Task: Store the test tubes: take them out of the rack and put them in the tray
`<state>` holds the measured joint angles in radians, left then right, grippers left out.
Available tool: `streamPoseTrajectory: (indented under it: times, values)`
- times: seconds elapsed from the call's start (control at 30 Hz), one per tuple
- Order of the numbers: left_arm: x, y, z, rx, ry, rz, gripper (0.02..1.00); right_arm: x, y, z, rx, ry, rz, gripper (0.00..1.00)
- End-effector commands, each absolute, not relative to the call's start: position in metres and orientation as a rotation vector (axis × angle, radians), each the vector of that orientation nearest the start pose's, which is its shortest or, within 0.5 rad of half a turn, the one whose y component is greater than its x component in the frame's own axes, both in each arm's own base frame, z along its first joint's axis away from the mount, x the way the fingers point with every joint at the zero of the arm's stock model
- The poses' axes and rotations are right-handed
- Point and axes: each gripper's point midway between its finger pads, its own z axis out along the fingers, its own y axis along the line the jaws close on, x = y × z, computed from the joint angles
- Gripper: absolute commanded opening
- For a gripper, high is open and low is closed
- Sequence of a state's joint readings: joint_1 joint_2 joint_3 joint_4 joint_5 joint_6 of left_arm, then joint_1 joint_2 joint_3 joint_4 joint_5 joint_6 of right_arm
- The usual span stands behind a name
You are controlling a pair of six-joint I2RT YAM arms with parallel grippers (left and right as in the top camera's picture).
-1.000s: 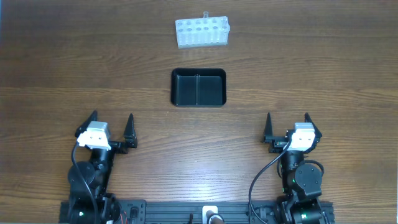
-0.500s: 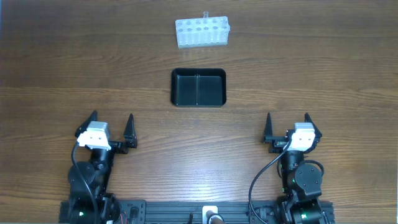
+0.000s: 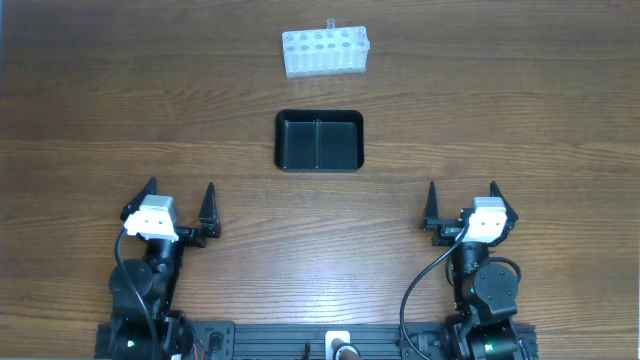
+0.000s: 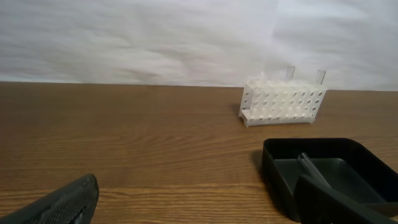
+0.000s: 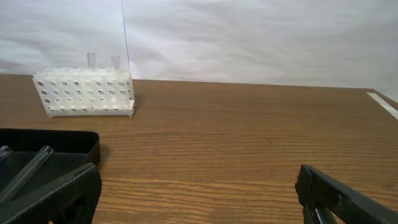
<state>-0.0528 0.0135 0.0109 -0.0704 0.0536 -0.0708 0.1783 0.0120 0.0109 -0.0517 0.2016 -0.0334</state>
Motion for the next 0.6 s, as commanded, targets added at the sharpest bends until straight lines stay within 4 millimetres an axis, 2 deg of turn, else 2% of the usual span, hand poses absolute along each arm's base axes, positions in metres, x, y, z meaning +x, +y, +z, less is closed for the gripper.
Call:
streamPoseTrajectory:
  times: [0.03, 0.2, 0.4, 0.47, 0.5, 0.6]
  values:
    - [0.245, -0.023, 0.157, 0.04, 1.645, -0.136, 1.0, 0.246, 0.01, 0.159, -0.017, 1.636, -0.052, 0.993]
    - [0.245, -0.023, 0.157, 0.04, 1.645, -0.136, 1.0, 0.25, 0.011, 0.167, 0.003, 1.642, -0.032, 0.993]
    - [0.245, -0.023, 0.157, 0.04, 1.645, -0.136, 1.0, 0.275, 0.027, 0.195, -0.073, 1.667, -0.003, 0.993]
    - [0.245, -0.023, 0.157, 0.04, 1.645, -0.136, 1.0, 0.292, 0.034, 0.205, -0.096, 1.693, 0.016, 0.991]
    - [0.245, -0.023, 0.157, 0.04, 1.645, -0.136, 0.998, 0.311, 0.045, 0.212, -0.128, 1.722, 0.045, 0.993]
    - [0.245, -0.023, 0.157, 0.04, 1.645, -0.136, 0.998, 0.344, 0.069, 0.216, -0.197, 1.783, 0.107, 0.993]
